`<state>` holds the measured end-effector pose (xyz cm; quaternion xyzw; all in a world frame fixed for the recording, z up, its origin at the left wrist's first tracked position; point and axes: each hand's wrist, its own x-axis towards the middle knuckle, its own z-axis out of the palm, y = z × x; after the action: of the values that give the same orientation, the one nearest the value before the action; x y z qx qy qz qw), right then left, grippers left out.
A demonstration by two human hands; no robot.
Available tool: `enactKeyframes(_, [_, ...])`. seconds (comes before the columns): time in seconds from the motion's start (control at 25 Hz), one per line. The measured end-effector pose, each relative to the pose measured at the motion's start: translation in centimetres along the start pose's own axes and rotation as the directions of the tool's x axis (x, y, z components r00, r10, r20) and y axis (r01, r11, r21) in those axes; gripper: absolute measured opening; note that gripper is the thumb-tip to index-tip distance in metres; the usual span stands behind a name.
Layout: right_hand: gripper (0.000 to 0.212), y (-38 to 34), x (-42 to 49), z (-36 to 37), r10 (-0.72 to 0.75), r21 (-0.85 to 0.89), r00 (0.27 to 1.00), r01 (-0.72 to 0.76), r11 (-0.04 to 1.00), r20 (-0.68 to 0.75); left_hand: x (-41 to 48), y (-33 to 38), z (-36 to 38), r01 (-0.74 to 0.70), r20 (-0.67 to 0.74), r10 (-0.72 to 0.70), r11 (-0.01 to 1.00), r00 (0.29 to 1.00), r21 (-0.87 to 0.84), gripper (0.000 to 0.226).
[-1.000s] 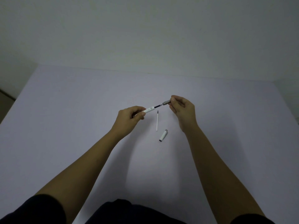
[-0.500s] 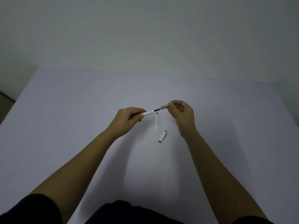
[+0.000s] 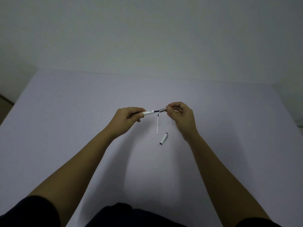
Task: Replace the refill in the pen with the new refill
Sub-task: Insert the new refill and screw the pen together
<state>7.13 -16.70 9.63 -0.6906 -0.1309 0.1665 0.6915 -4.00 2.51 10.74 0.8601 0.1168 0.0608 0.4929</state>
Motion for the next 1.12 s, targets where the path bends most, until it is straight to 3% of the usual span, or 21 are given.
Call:
enactKeyframes(0.16, [0.015, -0.4, -0.3, 0.1, -0.040, 0.025, 0.999, 0.040, 0.999, 0.027, -0.1, 0.4, -0.1, -0.009, -0.033, 0.010, 0.999, 0.999, 0.035, 0.019])
enactKeyframes(0.36, [0.010, -0.6, -0.4, 0.3, -0.020, 0.084, 0.999, 0.024, 0.996, -0.048, -0.4, 0.9, -0.4, -0.105, 0.000, 0.105, 0.993, 0.994, 0.061, 0.020])
enactKeyframes(0.48, [0.012, -0.8, -0.7, 0.1, -0.023, 0.064, 1.000, 0.023, 0.998, -0.005, -0.5, 0.9, -0.6, -0.109, -0.017, 0.111, 0.991, 0.994, 0.079, 0.020])
enactKeyframes(0.68, [0.016, -1.3, -1.2, 0.3, -0.067, -0.041, 0.991, 0.073, 0.997, 0.119, -0.5, 1.4, -0.4, -0.122, -0.041, 0.126, 0.989, 0.991, 0.080, 0.020])
enactKeyframes(1.0, [0.013, -2.2, -1.2, 0.7, -0.085, -0.261, 0.993, 0.104, 0.960, 0.082, -0.6, 1.6, -0.4, -0.188, -0.015, 0.192, 0.973, 0.981, 0.133, 0.019])
enactKeyframes(1.12, [0.020, -2.4, -1.2, 1.1, -0.139, -0.423, 0.990, 0.140, 0.895, 0.033, -0.8, 1.7, -0.2, -0.185, -0.049, 0.194, 0.973, 0.980, 0.139, 0.020])
